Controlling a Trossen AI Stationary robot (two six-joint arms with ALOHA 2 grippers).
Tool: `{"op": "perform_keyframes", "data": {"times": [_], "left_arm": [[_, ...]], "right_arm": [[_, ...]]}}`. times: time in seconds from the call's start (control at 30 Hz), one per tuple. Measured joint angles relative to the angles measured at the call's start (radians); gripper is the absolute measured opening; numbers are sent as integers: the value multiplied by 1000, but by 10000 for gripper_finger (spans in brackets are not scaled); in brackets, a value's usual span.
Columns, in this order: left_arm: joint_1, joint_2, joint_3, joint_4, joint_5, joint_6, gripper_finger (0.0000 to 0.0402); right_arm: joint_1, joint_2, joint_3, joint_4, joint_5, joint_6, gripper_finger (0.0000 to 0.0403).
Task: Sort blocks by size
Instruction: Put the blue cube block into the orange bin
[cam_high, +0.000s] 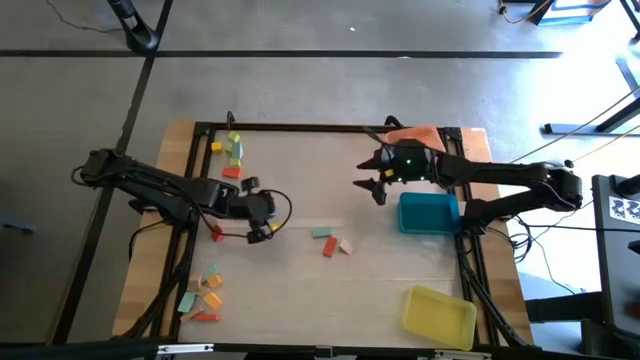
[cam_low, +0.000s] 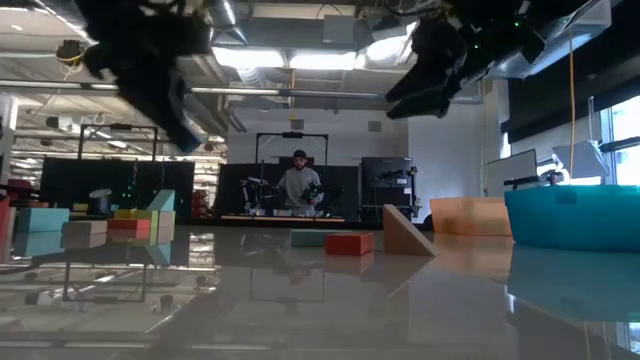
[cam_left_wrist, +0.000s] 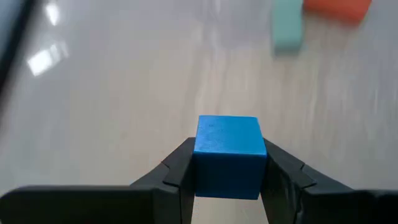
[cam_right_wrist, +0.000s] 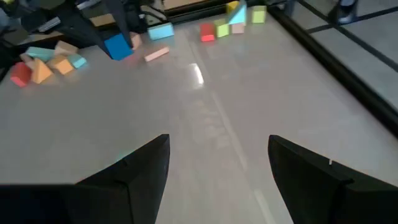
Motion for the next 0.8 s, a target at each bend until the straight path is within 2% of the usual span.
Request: {"op": "perform_keyframes", "data": {"times": [0.17, 0.37, 0.6, 0.8], "left_arm": [[-4, 0, 0, 261, -63, 227, 118], [-1, 0, 0, 464, -83, 415, 118], [-1, 33, 0, 623, -114, 557, 118], [0, 89, 0, 696, -118, 625, 118]], "right_arm": [[48, 105, 0, 118, -18, 62, 269], [66, 262, 0, 397, -161, 183, 269], [66, 451, 0, 816, -343, 389, 269], [75, 531, 12, 988, -358, 487, 269]]}}
